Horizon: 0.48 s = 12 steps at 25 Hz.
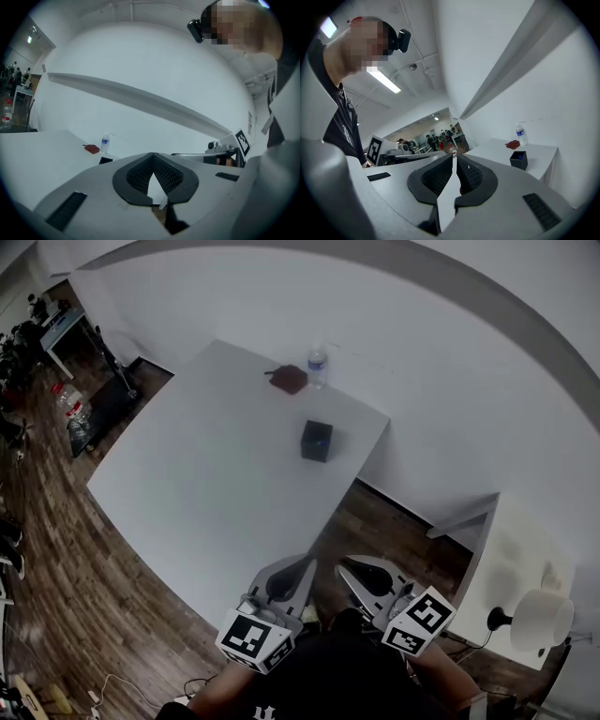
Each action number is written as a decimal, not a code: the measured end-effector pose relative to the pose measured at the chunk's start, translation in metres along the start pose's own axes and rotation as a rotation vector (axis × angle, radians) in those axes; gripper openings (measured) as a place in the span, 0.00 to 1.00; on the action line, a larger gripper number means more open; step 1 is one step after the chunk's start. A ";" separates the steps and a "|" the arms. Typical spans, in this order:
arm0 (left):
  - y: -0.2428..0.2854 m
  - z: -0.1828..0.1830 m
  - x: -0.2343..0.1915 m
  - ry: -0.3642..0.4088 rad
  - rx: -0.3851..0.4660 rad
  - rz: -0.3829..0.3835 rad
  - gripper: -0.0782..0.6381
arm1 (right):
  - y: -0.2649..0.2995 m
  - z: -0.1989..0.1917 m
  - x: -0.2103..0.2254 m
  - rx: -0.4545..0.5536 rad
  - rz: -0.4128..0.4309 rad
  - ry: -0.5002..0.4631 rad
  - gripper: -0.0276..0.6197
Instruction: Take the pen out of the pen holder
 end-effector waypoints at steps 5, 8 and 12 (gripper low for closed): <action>0.029 0.005 -0.021 -0.002 -0.002 0.009 0.12 | 0.023 0.019 0.036 -0.026 -0.019 -0.010 0.07; 0.051 0.004 -0.036 0.000 -0.009 0.033 0.12 | 0.042 0.028 0.068 -0.054 -0.008 -0.009 0.07; 0.088 0.007 -0.059 0.007 -0.009 0.080 0.12 | 0.077 0.051 0.116 -0.099 0.027 -0.045 0.07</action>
Point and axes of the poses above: the fingertips, and each gripper's own axes: y forward along the fingers, x to its right, z out of its top, the point moved 9 cm from there along -y, backward along the fingers, and after that the axes turned 10 degrees about y, right-handed, at the moved point
